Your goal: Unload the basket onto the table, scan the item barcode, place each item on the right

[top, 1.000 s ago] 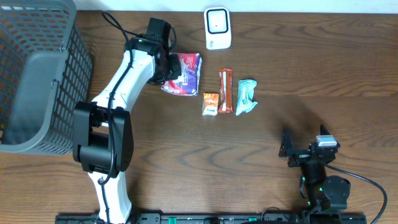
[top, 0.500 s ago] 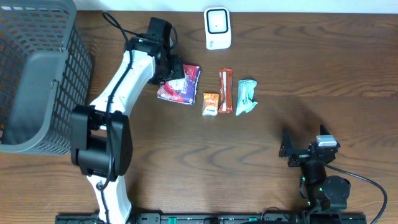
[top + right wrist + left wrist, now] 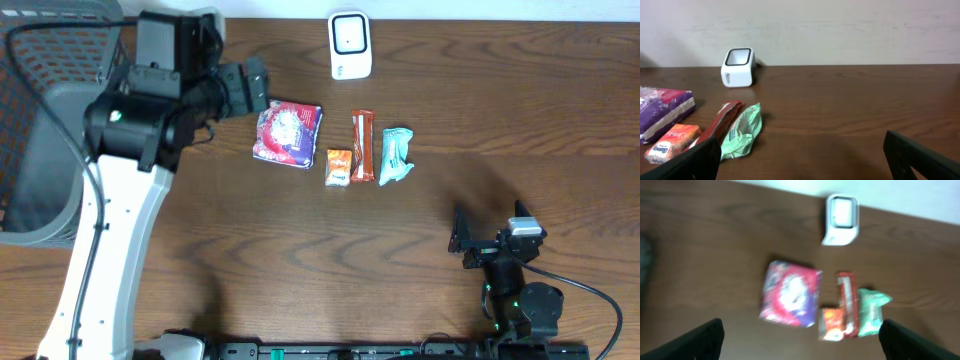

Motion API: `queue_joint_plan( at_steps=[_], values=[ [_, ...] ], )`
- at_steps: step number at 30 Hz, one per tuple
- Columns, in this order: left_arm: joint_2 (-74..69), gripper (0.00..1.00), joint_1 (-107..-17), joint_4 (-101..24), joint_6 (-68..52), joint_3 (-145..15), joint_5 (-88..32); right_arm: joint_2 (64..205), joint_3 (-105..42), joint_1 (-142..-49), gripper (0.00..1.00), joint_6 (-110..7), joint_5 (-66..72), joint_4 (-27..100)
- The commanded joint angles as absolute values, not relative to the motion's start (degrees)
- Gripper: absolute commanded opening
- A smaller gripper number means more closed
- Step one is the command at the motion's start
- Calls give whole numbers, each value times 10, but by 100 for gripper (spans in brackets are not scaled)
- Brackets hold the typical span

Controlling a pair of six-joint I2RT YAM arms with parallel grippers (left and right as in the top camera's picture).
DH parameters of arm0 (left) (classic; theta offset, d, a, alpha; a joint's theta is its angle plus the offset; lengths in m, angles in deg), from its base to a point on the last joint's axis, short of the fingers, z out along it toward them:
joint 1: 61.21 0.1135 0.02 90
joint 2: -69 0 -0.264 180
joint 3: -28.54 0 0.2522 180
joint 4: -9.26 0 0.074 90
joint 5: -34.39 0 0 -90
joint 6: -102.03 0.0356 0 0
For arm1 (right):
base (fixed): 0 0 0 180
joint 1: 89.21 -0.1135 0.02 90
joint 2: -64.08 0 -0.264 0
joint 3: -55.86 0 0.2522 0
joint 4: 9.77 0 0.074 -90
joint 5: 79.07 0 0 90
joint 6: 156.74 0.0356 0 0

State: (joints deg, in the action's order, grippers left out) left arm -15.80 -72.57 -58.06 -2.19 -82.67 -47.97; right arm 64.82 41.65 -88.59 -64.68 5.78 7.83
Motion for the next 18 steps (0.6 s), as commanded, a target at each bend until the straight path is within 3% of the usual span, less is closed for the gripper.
queue_joint_plan(
  at_steps=[1,10,18],
  values=[
    [-167,98,-718,-611,1,-825,-594,646,418,-881,99,-655,57,80],
    [-170,98,-644,-628,-72,-800,-612,646,418,-881,99,-655,57,80],
    [-171,98,-636,-636,-72,-794,-612,646,418,-881,99,-655,57,80]
  ],
)
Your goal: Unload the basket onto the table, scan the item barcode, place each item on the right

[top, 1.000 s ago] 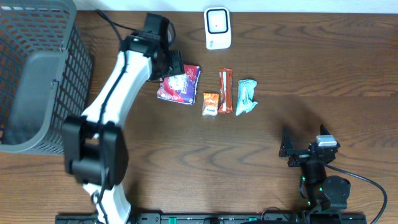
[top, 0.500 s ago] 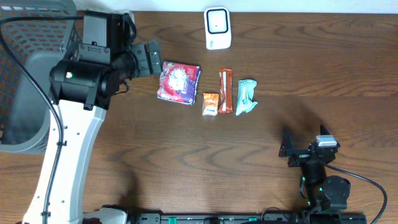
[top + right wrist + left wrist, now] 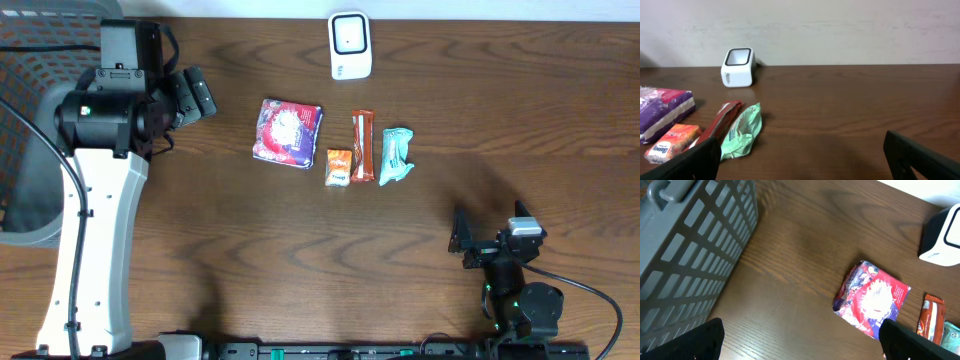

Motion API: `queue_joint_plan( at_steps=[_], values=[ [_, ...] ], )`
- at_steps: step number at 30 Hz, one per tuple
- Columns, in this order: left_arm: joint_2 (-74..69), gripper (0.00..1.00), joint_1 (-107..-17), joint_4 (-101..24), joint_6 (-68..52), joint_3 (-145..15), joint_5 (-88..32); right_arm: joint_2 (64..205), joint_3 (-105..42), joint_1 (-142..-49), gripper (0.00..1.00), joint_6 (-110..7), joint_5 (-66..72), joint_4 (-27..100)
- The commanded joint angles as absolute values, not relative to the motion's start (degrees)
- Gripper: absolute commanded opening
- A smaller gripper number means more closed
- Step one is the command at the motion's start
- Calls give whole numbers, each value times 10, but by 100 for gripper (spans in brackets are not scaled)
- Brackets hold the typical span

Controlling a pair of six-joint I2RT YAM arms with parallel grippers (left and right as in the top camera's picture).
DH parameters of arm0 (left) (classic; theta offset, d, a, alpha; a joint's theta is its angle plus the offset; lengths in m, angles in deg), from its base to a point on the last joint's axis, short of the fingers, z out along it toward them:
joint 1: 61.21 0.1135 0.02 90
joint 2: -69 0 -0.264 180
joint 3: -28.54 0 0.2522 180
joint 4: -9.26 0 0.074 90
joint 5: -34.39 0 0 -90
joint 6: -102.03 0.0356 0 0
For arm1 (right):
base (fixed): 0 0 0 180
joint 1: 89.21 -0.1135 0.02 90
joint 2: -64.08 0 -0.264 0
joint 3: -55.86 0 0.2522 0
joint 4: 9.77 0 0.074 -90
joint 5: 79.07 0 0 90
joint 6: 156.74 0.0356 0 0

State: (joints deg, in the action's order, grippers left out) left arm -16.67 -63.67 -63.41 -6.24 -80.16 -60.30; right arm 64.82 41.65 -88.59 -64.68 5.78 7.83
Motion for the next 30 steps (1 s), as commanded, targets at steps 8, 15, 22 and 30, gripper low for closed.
queue_joint_plan(
  at_steps=[8,15,22,30],
  values=[
    [-171,98,-636,-636,-72,-794,-612,646,418,-881,99,-655,57,80],
    [-171,98,-636,-636,-72,-794,-612,646,418,-881,99,-687,83,81],
    [-171,98,-636,-636,-72,-794,-612,646,418,-882,99,-695,106,56],
    [-171,98,-636,-636,-72,-794,-612,646,418,-882,99,-418,-179,-20]
  ],
)
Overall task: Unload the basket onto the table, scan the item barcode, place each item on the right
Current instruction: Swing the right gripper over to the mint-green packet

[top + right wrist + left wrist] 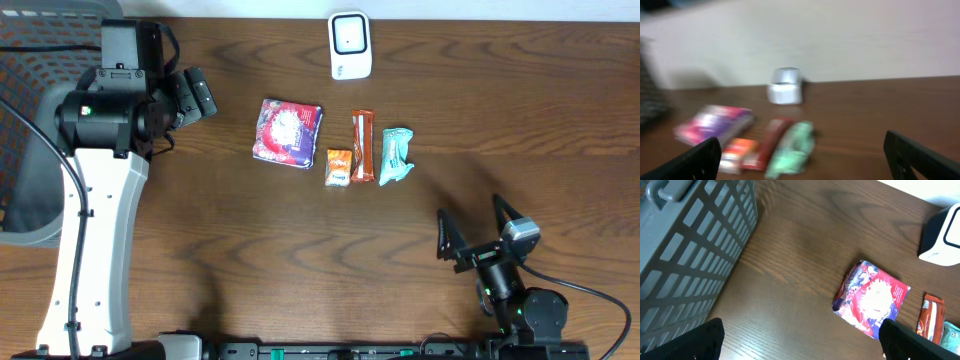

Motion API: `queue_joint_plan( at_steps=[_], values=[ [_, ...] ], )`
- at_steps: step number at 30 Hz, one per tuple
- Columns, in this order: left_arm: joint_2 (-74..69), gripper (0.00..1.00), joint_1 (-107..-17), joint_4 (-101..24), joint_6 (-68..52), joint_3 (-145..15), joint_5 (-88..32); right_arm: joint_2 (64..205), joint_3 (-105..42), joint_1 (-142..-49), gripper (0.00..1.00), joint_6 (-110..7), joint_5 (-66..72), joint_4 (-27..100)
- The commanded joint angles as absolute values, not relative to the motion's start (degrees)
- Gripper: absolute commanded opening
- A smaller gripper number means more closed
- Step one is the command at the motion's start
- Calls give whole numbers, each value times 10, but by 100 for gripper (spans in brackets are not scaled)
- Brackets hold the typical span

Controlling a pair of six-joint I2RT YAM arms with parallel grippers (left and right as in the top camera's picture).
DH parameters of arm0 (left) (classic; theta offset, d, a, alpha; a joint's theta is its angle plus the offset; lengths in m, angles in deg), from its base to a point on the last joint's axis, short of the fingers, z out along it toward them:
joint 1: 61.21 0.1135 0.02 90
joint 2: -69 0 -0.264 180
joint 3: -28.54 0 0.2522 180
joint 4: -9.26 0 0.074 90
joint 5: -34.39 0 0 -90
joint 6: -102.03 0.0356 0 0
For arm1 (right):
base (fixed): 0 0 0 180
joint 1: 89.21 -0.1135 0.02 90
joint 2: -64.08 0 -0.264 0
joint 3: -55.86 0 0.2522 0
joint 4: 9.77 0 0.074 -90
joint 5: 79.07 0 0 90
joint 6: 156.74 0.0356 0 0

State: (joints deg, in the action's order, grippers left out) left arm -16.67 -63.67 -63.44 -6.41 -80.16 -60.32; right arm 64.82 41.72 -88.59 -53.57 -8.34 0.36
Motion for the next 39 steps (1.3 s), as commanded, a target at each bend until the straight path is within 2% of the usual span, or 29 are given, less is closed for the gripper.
queue_joint_plan(
  at_steps=[1,7,12,20,31,33,39],
  values=[
    [-171,98,-636,-636,-72,-794,-612,646,418,-882,99,-398,-179,-45],
    [-171,98,-636,-636,-72,-794,-612,647,414,-882,99,-376,-154,-252],
    [-171,98,-636,-636,-72,-794,-612,675,363,-882,99,-412,-98,-243],
    [-171,98,-636,-636,-72,-794,-612,905,156,-882,99,-560,-124,-19],
    [-171,98,-636,-636,-72,-794,-612,1356,-299,-901,99,-666,-210,434],
    [-171,98,-636,-636,-72,-794,-612,1411,-347,-913,99,-661,-249,470],
    [-171,98,-636,-636,-72,-794,-612,1504,-365,-927,99,-579,-299,448]
  ],
)
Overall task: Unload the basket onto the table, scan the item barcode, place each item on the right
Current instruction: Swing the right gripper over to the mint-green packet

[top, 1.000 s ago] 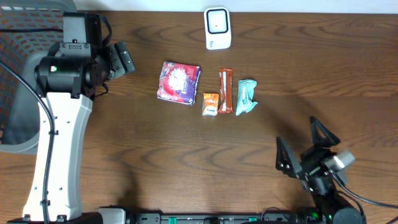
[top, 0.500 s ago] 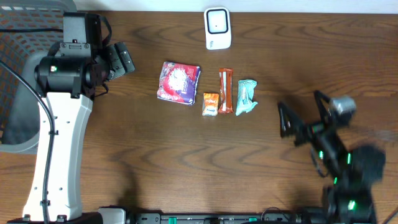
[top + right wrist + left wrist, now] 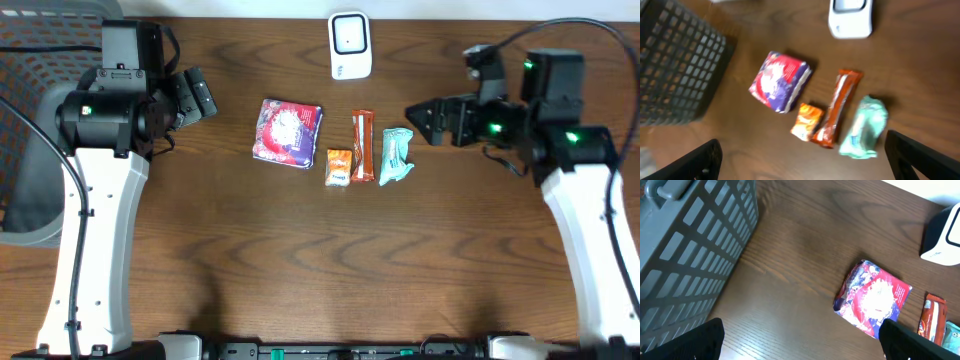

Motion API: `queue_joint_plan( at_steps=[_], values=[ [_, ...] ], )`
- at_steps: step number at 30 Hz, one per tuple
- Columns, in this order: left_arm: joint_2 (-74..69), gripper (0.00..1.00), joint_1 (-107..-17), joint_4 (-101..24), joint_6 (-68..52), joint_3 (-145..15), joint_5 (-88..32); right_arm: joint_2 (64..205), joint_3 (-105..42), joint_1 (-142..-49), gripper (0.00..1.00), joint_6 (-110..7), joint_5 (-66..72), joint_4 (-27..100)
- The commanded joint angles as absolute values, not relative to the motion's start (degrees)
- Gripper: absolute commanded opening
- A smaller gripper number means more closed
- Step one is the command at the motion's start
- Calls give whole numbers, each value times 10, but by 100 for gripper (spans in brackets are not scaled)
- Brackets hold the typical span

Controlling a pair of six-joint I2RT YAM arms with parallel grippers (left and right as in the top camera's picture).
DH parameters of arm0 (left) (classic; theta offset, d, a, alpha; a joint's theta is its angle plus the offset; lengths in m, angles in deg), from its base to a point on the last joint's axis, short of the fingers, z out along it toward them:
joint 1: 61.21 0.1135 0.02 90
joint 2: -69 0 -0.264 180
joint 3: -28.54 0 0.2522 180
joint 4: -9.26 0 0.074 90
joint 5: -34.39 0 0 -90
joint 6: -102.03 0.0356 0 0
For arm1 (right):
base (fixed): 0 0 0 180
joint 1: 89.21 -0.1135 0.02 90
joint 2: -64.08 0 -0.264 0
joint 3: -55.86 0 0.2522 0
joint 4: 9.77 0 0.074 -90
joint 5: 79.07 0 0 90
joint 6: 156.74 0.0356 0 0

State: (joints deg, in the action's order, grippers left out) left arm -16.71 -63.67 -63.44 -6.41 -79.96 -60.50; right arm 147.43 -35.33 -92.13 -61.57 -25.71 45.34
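The white barcode scanner (image 3: 350, 44) stands at the table's far edge. In a row below it lie a purple-red packet (image 3: 288, 132), a small orange packet (image 3: 339, 167), a red-brown bar (image 3: 362, 146) and a mint-green packet (image 3: 396, 155). My right gripper (image 3: 420, 122) hovers open just right of the mint packet, holding nothing; its view shows the items (image 3: 838, 107) blurred beneath it. My left gripper (image 3: 203, 95) is open and empty, left of the purple-red packet (image 3: 873, 299).
A grey slatted basket (image 3: 40, 120) sits at the far left, close beside my left gripper, and also shows in the left wrist view as basket wall (image 3: 685, 255). Bare brown table (image 3: 300, 260) fills the near half.
My right arm was low at the table's near right edge; now it is raised at the far right, gripper open beside the mint-green packet. The left arm and all items stayed put.
At first my left gripper was next to the purple-red packet and the right arm rested at the near edge. Then the left gripper stood further left by the basket and stayed there. The right gripper spread and tilted, and now hangs over the row's right end.
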Motion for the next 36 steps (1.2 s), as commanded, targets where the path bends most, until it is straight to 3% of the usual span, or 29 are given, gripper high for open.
queue_joint_plan(
  at_steps=[1,10,12,15,22,32,36],
  values=[
    [-171,98,-636,-636,-72,-794,-612,1516,-365,-927,99,-580,-299,443],
    [-171,98,-636,-636,-72,-794,-612,1622,-365,-927,99,-570,-238,432],
    [-171,98,-636,-636,-72,-794,-612,1649,-365,-927,94,-570,-233,432],
    [-171,98,-636,-636,-72,-794,-612,1693,-365,-927,76,-569,-217,435],
    [-171,98,-636,-636,-72,-794,-612,1768,-365,-926,58,-573,-216,439],
    [-171,98,-636,-636,-72,-794,-612,1816,-363,-926,57,-620,-219,459],
    [-171,98,-636,-636,-72,-794,-612,1829,-357,-926,51,-643,-244,453]
  ],
)
